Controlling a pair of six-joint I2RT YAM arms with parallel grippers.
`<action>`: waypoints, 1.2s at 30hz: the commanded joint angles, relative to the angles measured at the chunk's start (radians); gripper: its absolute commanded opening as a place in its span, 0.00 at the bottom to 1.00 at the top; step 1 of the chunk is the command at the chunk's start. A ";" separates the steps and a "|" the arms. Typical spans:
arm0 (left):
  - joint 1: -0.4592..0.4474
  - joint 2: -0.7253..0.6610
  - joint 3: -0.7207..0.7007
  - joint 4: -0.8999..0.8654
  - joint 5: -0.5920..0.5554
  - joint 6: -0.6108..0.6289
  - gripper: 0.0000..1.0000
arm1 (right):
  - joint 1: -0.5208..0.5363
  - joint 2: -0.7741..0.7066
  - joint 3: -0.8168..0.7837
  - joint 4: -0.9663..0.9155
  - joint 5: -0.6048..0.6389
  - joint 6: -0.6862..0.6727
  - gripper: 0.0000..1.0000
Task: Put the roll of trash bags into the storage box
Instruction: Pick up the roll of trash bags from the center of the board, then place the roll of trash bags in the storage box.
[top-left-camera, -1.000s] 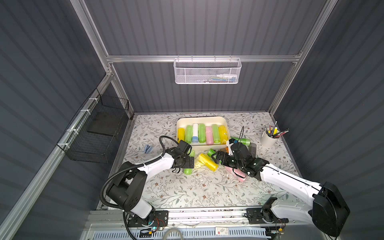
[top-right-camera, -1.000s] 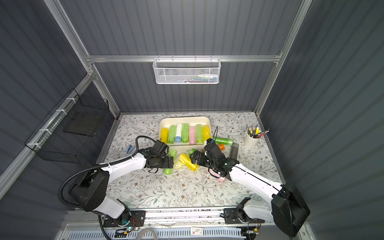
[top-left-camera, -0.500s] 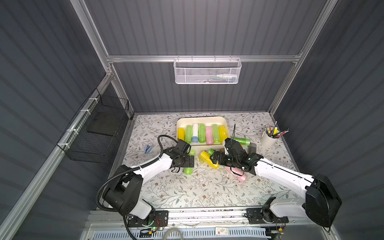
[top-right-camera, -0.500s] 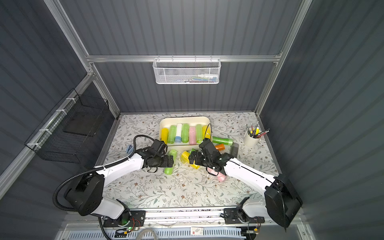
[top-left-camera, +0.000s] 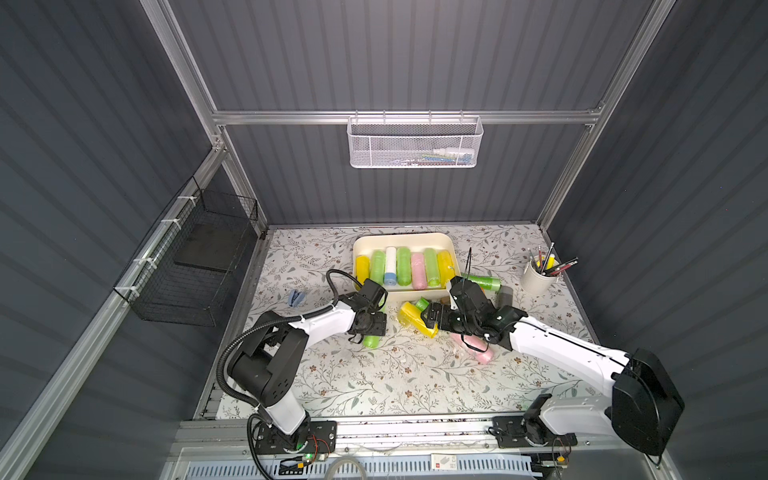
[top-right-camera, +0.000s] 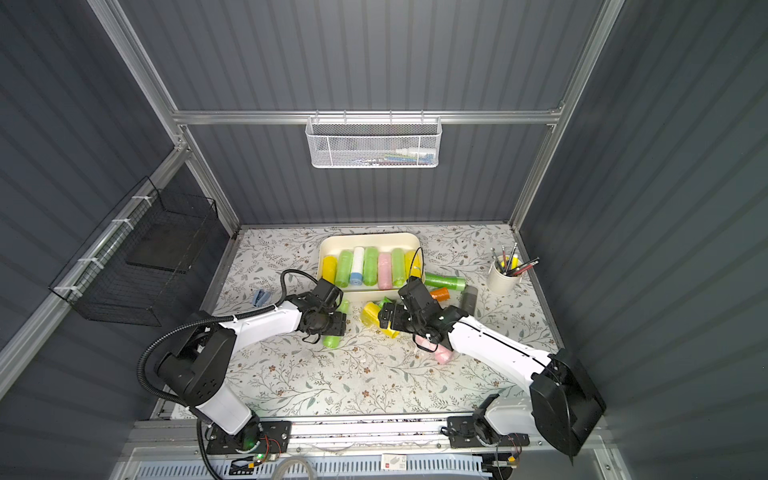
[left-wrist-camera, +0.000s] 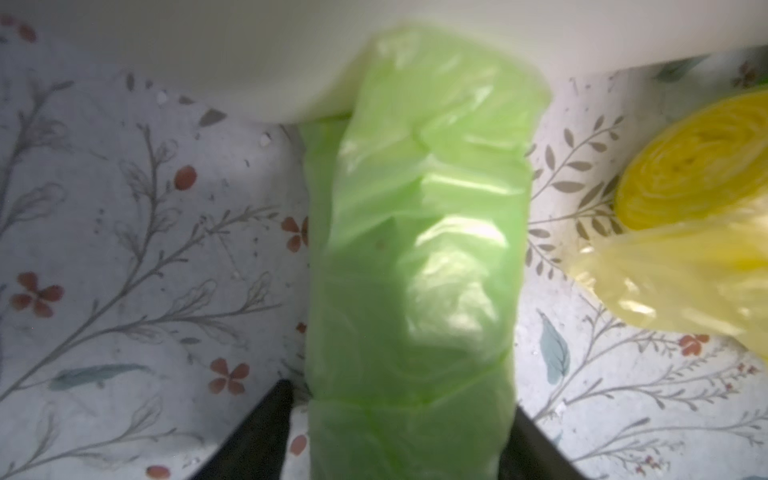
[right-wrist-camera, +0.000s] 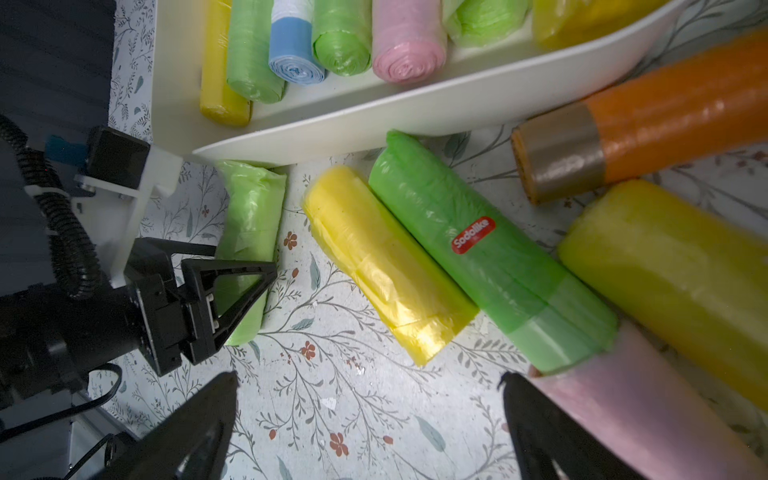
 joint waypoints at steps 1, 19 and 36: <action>-0.002 -0.033 0.015 0.001 -0.005 0.006 0.57 | 0.003 -0.023 -0.004 -0.011 0.014 -0.004 0.99; -0.002 -0.207 0.149 -0.095 0.012 0.029 0.50 | 0.003 -0.075 -0.008 0.086 -0.062 0.032 0.99; -0.002 -0.102 0.335 -0.059 0.021 0.015 0.49 | -0.003 -0.148 0.006 0.079 -0.037 0.010 0.99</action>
